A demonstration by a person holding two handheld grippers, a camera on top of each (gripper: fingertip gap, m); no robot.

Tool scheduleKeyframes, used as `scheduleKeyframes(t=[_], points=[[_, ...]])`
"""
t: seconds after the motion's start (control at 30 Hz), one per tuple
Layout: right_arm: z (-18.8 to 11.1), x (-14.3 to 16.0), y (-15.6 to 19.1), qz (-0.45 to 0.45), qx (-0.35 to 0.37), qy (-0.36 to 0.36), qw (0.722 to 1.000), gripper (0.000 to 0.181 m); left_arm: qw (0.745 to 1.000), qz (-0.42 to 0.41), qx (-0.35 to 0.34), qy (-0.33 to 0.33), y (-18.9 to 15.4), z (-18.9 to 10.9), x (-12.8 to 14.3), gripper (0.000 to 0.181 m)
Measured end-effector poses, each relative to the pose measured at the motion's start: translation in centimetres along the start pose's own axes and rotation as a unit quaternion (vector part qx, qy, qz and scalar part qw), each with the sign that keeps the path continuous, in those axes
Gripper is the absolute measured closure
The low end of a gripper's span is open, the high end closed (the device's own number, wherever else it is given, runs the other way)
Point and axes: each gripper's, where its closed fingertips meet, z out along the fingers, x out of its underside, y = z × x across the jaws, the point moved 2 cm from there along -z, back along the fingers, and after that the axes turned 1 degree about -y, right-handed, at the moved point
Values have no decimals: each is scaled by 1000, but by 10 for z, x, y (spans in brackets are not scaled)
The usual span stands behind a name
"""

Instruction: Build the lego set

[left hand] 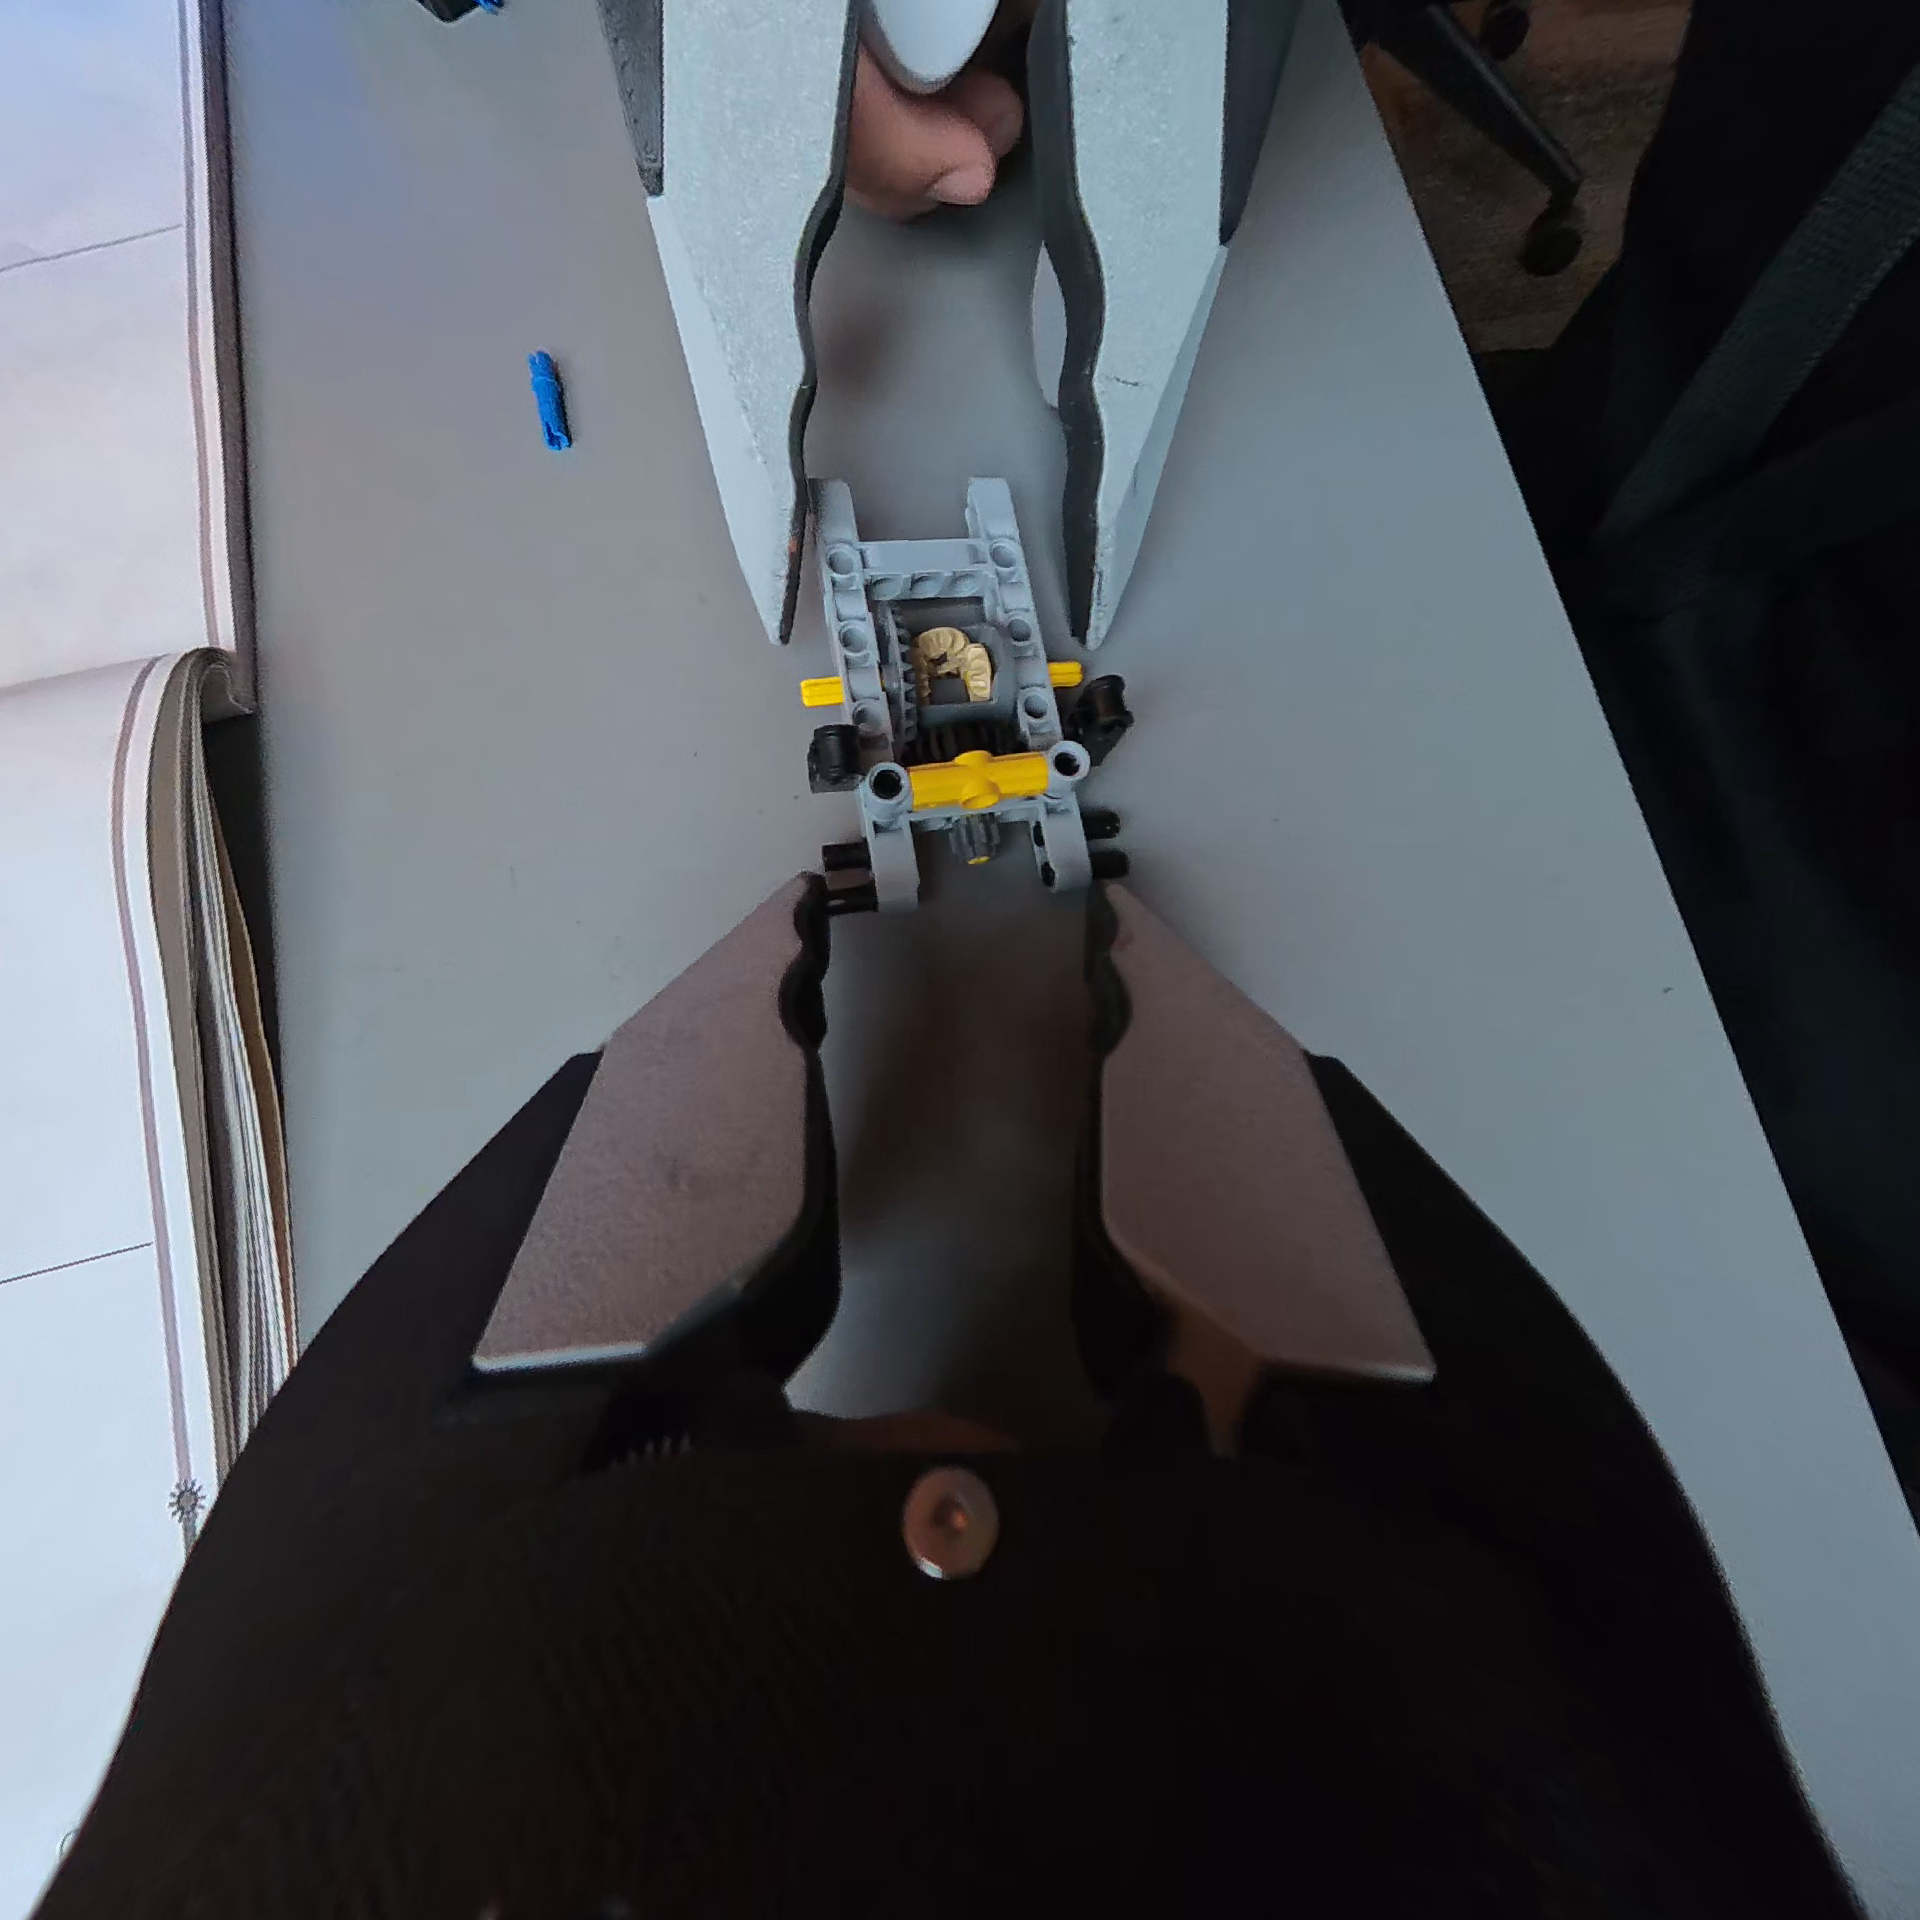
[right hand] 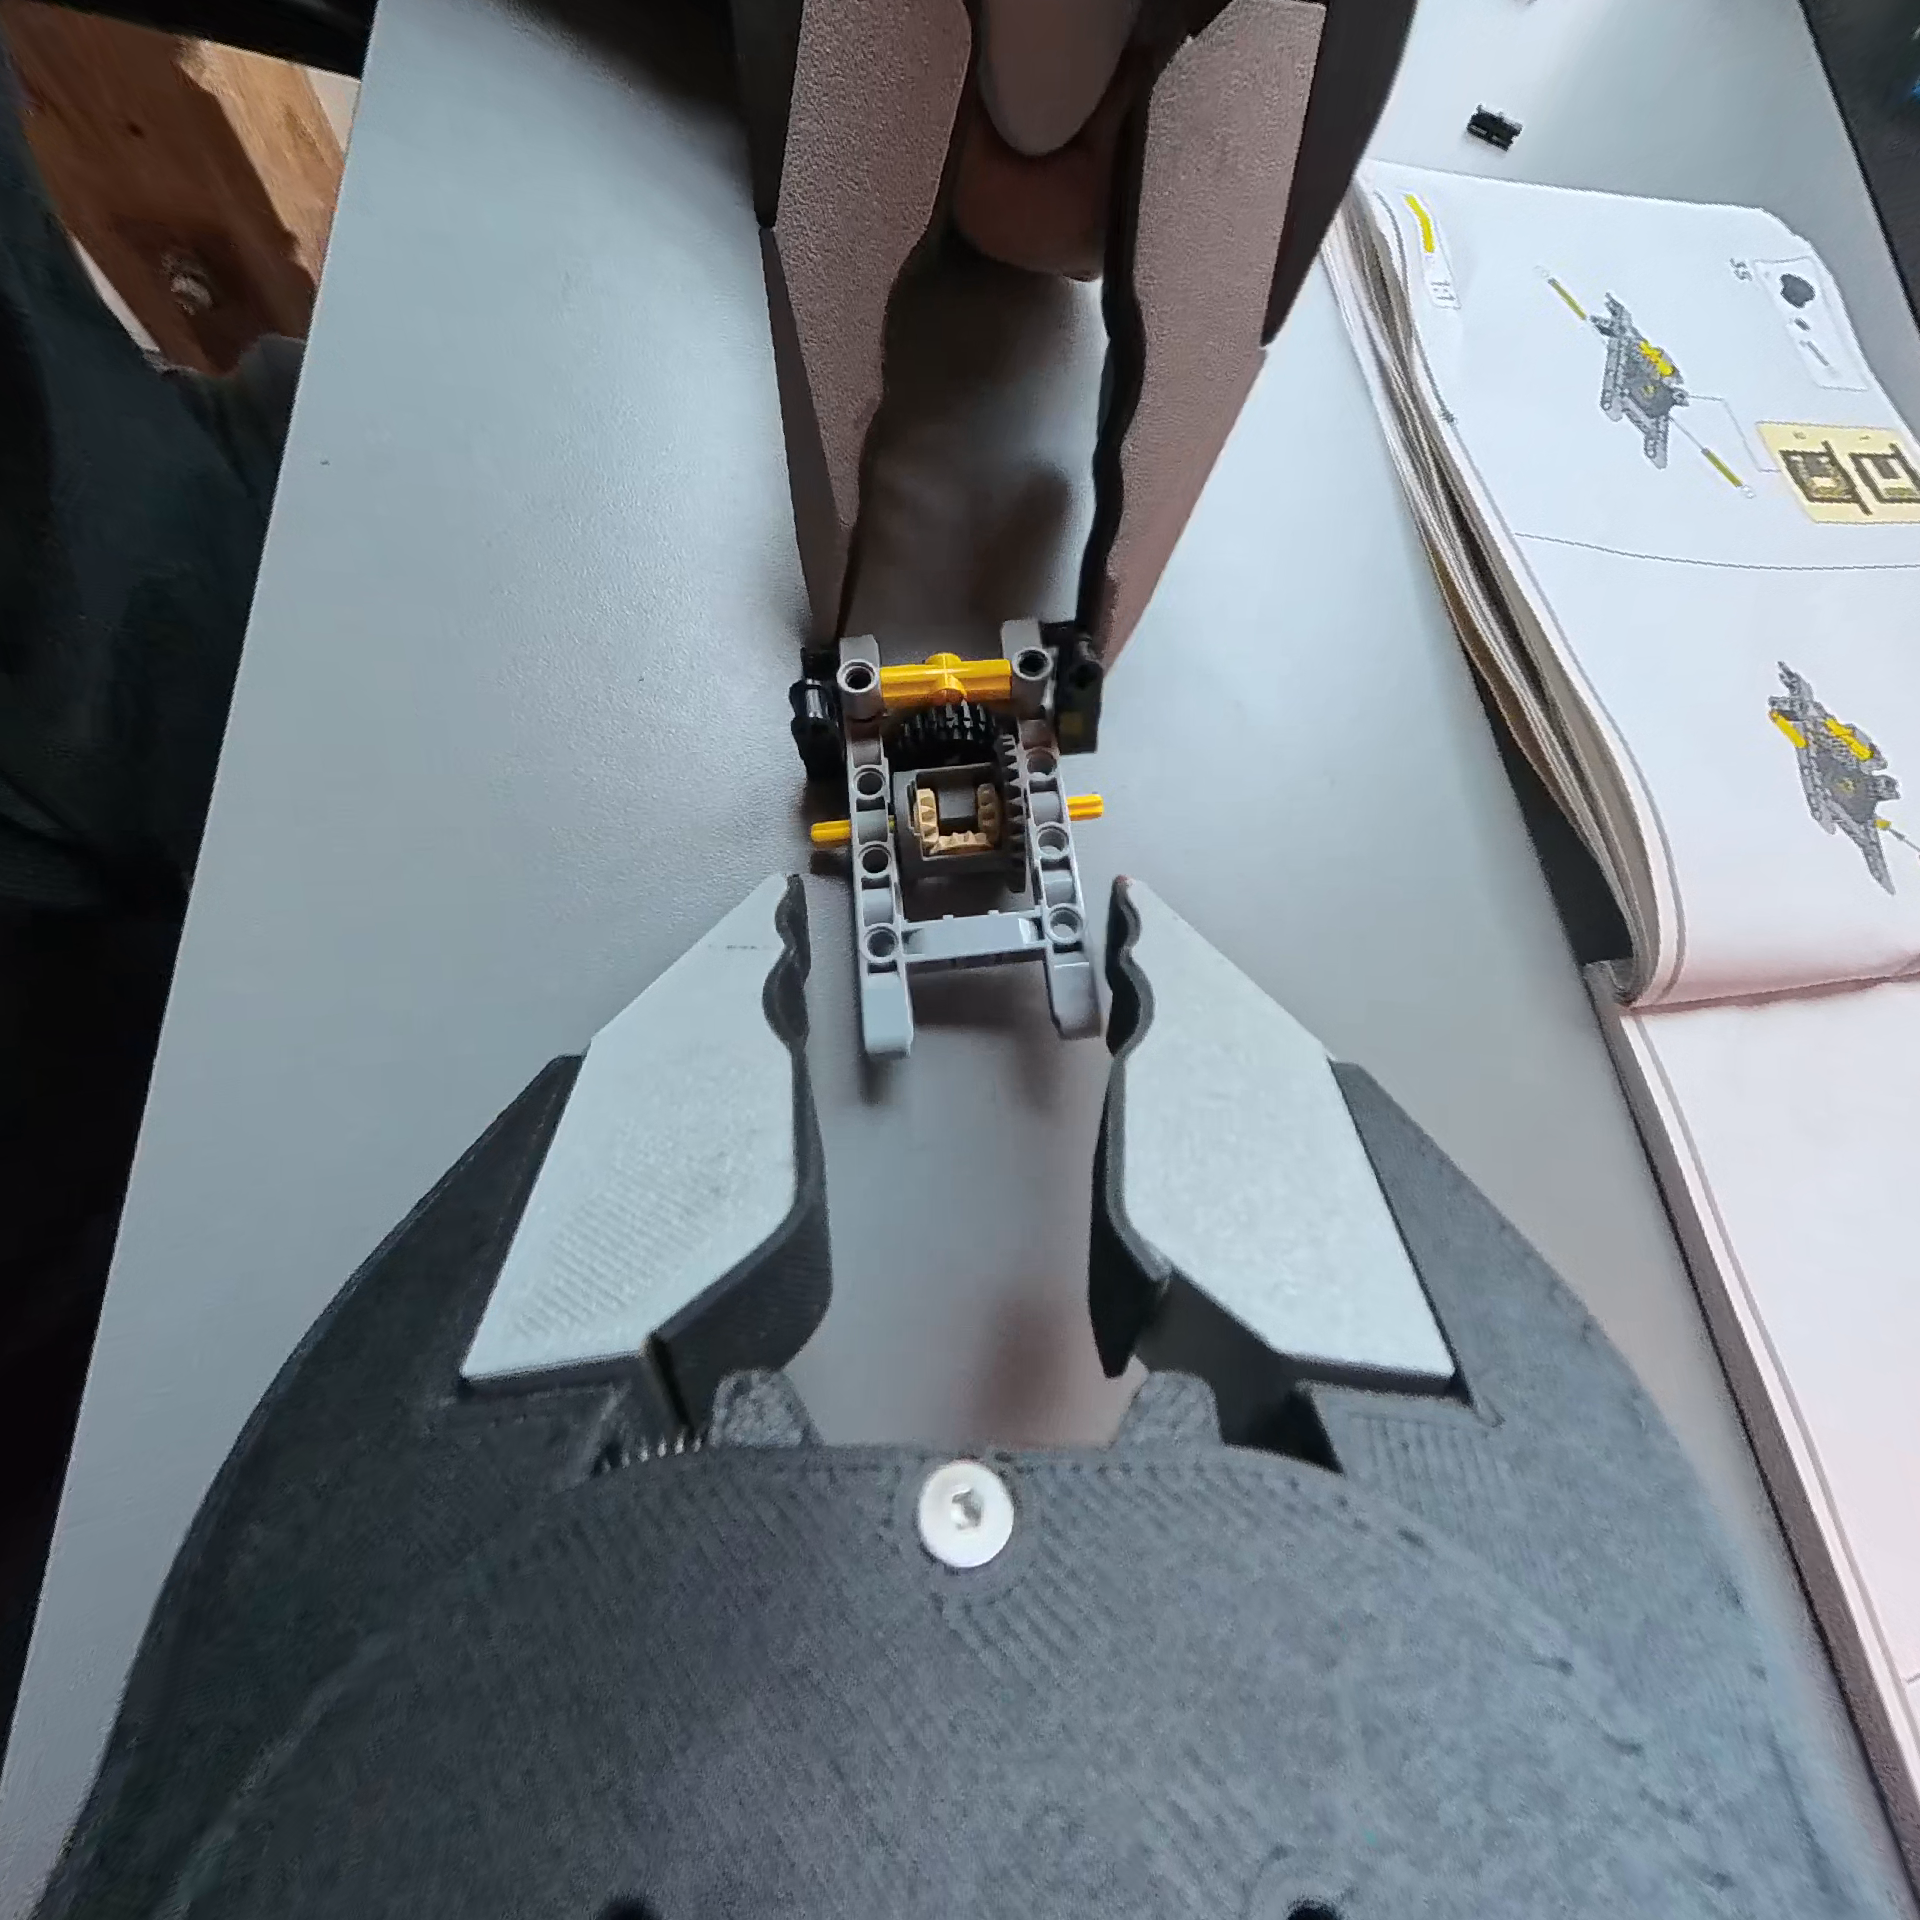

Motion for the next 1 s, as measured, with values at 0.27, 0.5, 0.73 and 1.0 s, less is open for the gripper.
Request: scheduleKeyframes(t=[0.27,0.5,0.73,1.0], points=[[-6,4,-4,5,-1,-5,1000,140,1000,-3,-6,-1,1,0,0,130],[-2,5,-5,13,-1,7,1000,140,1000,-6,-7,1,2,0,0,125],[-4,2,-6,13,4,-8,1000,140,1000,-19,-5,-10,4,-2,-1,125],[-19,-10,-14,42,10,-75,996,139,999,-32,2,-17,4,-5,-1,117]])
